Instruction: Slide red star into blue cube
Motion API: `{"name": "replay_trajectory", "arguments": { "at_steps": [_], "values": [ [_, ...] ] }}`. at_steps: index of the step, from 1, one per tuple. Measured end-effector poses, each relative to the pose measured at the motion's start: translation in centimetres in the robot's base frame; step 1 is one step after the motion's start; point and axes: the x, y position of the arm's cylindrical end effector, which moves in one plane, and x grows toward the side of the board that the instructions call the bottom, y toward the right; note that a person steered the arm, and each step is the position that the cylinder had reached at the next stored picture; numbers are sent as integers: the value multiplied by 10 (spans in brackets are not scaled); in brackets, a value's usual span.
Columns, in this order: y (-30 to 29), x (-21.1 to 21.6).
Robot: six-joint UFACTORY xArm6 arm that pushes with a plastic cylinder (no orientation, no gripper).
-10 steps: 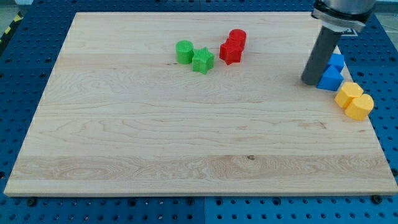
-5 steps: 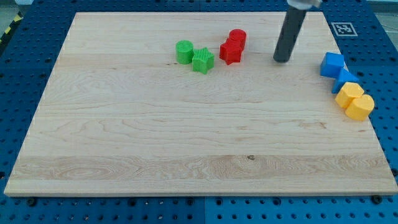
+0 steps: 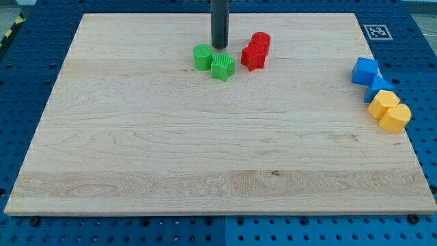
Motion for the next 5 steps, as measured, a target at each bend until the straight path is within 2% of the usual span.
{"name": "replay_trajectory", "arguments": {
  "at_steps": [1, 3, 5],
  "values": [
    [22, 23],
    [128, 24],
    [126, 71]
  ]
}}
